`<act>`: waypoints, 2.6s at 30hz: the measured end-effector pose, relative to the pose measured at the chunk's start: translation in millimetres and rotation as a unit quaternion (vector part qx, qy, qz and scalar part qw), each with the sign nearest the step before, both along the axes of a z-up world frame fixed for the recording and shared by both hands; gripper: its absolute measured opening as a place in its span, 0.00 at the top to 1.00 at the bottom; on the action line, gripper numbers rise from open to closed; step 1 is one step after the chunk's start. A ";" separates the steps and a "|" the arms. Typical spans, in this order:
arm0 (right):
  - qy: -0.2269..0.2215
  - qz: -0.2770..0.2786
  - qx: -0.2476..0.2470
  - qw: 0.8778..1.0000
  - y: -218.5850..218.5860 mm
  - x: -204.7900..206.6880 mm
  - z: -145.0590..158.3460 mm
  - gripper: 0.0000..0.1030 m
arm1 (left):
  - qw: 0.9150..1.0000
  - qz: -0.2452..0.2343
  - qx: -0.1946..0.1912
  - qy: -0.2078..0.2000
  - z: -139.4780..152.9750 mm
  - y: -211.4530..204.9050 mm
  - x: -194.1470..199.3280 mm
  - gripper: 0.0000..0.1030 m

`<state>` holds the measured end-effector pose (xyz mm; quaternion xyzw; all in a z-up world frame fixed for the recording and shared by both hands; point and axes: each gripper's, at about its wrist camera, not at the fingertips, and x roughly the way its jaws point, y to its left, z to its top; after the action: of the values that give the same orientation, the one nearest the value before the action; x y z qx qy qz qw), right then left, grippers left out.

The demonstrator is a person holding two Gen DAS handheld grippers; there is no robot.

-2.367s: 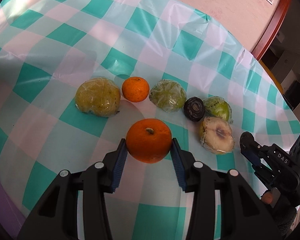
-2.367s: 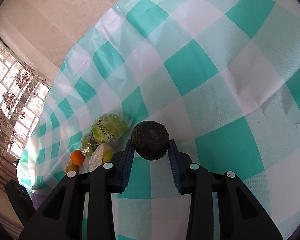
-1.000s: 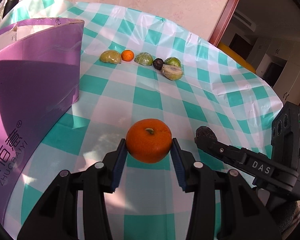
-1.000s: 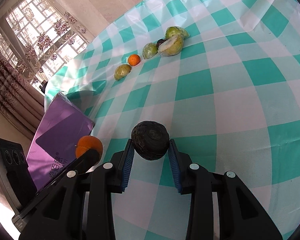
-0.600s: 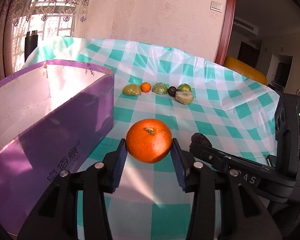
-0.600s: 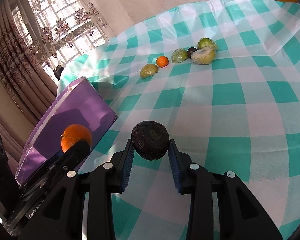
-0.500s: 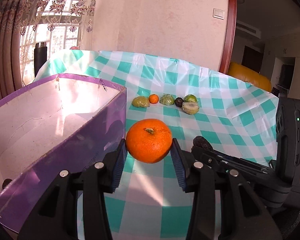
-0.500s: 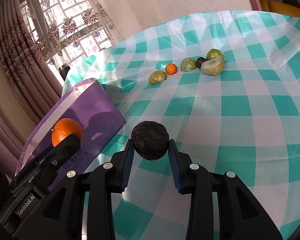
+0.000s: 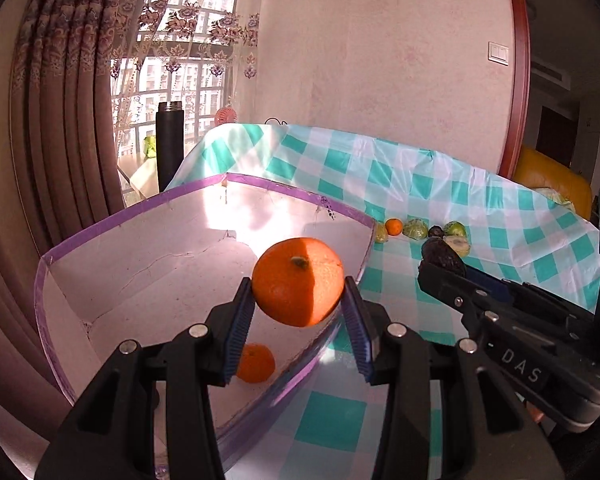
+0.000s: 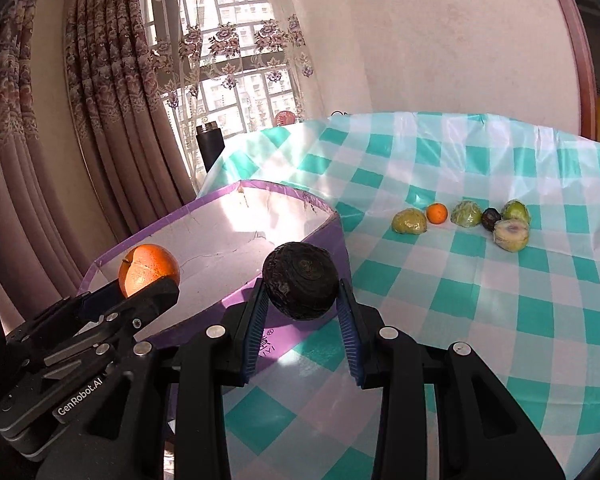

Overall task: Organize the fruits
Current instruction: 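Carry the orange and dark fruit into the purple box and release both, then withdraw both grippers from the box back toward the remaining fruits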

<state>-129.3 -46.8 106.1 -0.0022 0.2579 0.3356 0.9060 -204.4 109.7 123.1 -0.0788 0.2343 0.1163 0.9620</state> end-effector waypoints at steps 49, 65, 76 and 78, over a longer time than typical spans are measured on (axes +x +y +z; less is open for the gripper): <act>0.009 0.092 -0.297 0.950 177.6 3.8 -51.1 0.25 | 0.974 0.097 0.021 0.204 -35.8 130.3 22.9 0.10; -0.019 0.103 -0.228 0.968 160.9 -3.3 -40.1 0.24 | 0.970 0.121 0.051 0.203 -22.3 121.7 18.1 0.10; -0.036 0.010 -0.079 0.996 62.1 15.2 -5.4 0.17 | 0.987 0.108 0.114 0.015 53.0 40.7 -8.3 0.02; -0.023 -0.020 -0.044 0.999 31.0 27.2 -4.7 0.17 | 0.990 0.082 0.115 -0.009 57.7 18.8 -7.4 0.02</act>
<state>-102.1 -15.8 101.4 -0.0445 0.2519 0.3052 0.9173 -211.9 128.5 180.7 0.0123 0.2035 0.2201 0.9539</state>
